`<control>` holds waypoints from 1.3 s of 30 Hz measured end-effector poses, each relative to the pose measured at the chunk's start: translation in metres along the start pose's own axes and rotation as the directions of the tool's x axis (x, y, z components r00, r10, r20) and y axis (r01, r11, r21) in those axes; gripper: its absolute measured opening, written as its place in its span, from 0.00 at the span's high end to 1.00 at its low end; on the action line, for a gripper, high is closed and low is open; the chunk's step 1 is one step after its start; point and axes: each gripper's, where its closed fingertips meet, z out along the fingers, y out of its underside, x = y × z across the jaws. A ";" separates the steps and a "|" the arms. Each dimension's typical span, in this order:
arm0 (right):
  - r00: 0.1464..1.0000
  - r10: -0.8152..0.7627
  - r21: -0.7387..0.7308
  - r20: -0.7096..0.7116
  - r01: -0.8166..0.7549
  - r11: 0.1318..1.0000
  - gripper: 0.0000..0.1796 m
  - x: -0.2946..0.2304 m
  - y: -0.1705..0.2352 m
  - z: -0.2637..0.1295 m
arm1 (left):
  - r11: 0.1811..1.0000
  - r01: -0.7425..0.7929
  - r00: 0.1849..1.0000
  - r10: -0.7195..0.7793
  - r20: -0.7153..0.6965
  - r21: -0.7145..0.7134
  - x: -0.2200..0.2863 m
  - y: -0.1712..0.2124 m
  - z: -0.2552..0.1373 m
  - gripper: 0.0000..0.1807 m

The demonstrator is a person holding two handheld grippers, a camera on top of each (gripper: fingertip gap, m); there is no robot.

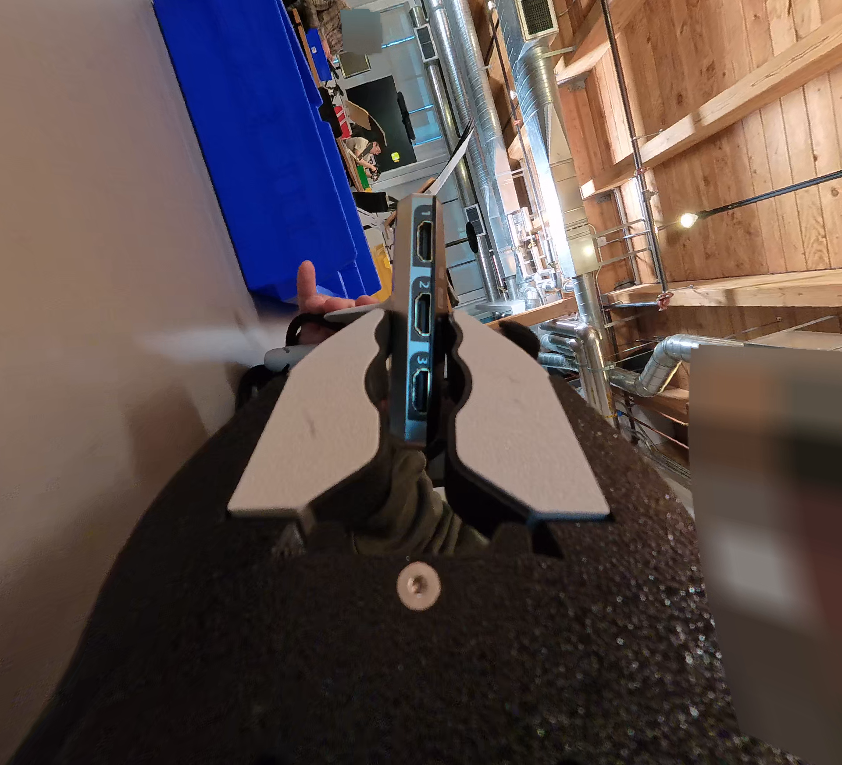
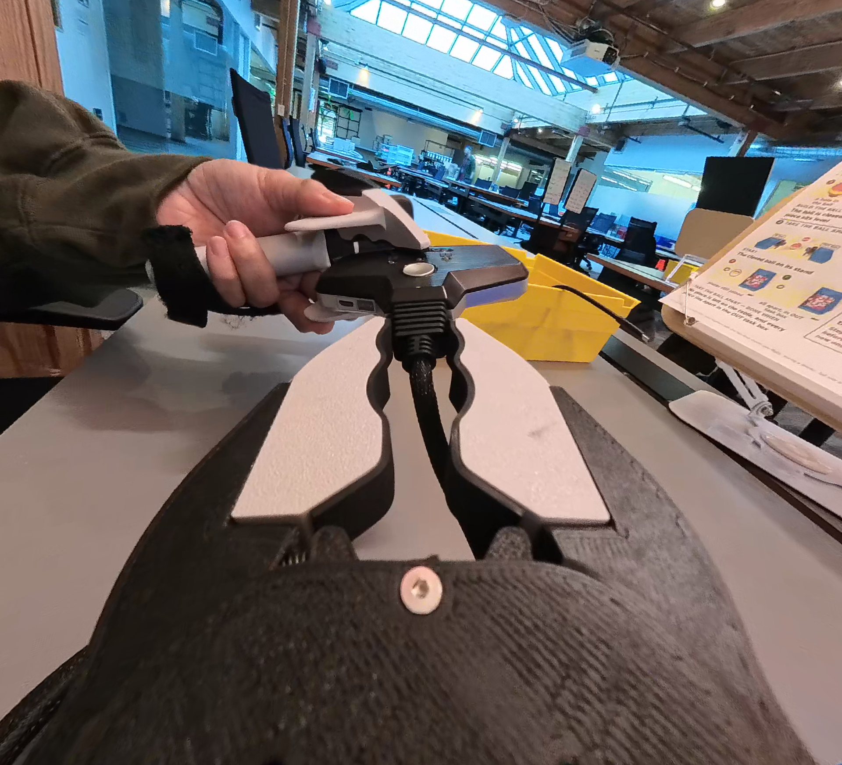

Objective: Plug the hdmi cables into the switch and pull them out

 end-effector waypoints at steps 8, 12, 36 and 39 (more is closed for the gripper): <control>0.997 0.080 -0.002 0.018 -0.080 0.997 0.88 0.004 0.000 -0.002 | 0.998 -0.052 0.998 0.053 0.031 -0.028 0.000 -0.002 0.005 0.88; 0.992 0.126 0.021 0.021 -0.127 0.992 0.88 0.008 -0.002 -0.004 | 0.991 -0.123 0.992 0.125 0.035 -0.052 0.004 -0.002 0.009 0.87; 0.952 0.301 0.239 -0.048 -0.282 0.929 0.88 0.049 -0.016 -0.039 | 0.599 -0.490 0.032 0.738 0.674 -0.633 -0.027 -0.161 -0.168 0.78; 0.961 0.275 0.230 -0.029 -0.261 0.937 0.88 0.043 -0.017 -0.038 | 0.630 -0.398 0.074 0.746 0.661 -0.667 -0.051 -0.169 -0.158 0.80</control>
